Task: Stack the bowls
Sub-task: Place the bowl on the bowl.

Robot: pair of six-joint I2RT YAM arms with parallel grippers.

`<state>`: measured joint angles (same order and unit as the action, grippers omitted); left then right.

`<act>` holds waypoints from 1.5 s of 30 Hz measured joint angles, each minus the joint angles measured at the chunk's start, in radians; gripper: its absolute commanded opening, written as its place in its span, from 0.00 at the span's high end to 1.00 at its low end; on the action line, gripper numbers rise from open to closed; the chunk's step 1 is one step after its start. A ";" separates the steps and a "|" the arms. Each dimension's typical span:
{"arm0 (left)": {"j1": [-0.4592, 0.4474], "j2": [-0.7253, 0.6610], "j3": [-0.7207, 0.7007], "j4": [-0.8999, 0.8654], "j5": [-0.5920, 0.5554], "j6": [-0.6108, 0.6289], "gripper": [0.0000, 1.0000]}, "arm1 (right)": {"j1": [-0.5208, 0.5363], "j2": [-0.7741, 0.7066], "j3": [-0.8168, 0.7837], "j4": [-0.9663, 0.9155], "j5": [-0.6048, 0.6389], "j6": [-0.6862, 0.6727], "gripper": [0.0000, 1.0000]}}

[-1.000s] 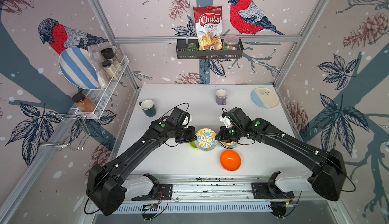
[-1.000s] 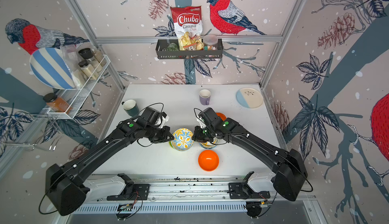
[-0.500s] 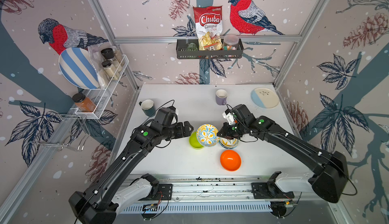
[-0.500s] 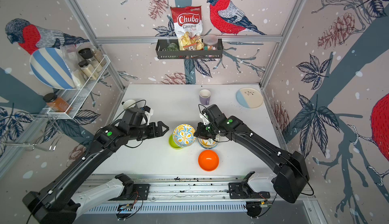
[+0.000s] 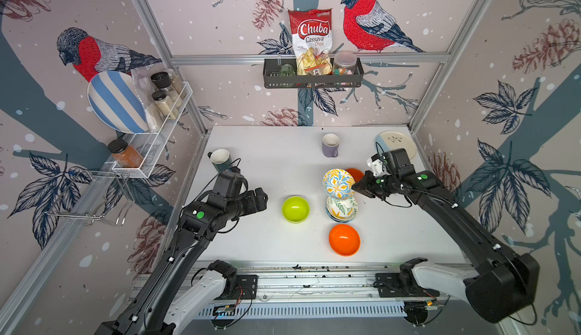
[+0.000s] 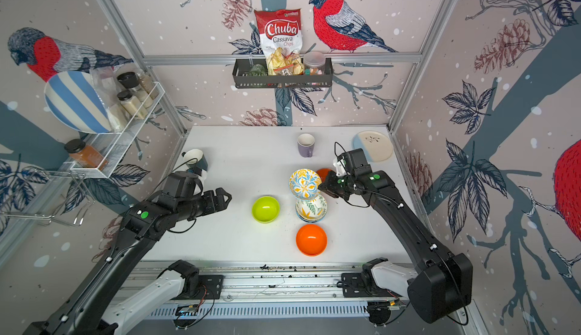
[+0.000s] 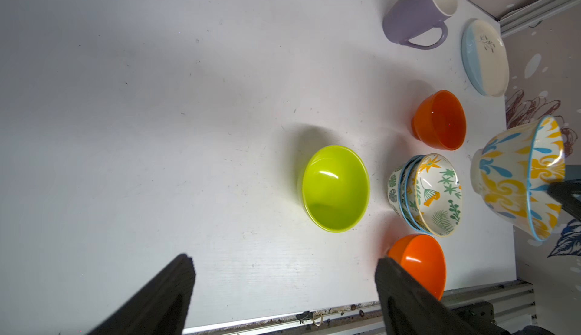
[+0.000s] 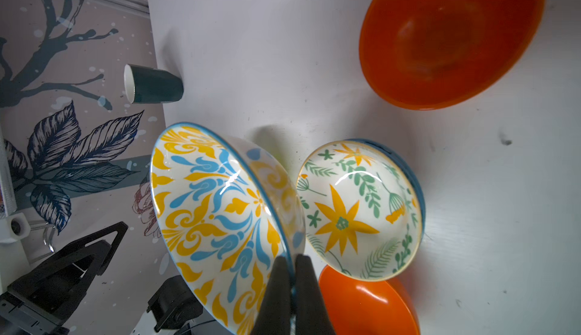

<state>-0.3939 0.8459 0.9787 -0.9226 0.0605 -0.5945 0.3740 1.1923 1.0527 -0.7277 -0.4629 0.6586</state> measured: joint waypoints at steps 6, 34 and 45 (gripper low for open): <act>0.004 -0.026 -0.058 0.007 -0.003 0.000 0.09 | -0.023 -0.027 -0.068 -0.009 0.018 -0.026 1.00; 0.005 -0.003 -0.103 0.032 0.015 0.000 0.09 | -0.040 0.022 -0.226 0.092 0.018 -0.062 1.00; 0.005 -0.001 -0.107 0.036 0.018 0.000 0.09 | -0.045 0.034 -0.235 0.098 0.012 -0.080 1.00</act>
<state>-0.3885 0.8448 0.8715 -0.8867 0.0784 -0.5949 0.3294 1.2263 0.8181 -0.6292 -0.4511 0.5785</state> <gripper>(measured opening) 0.910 0.049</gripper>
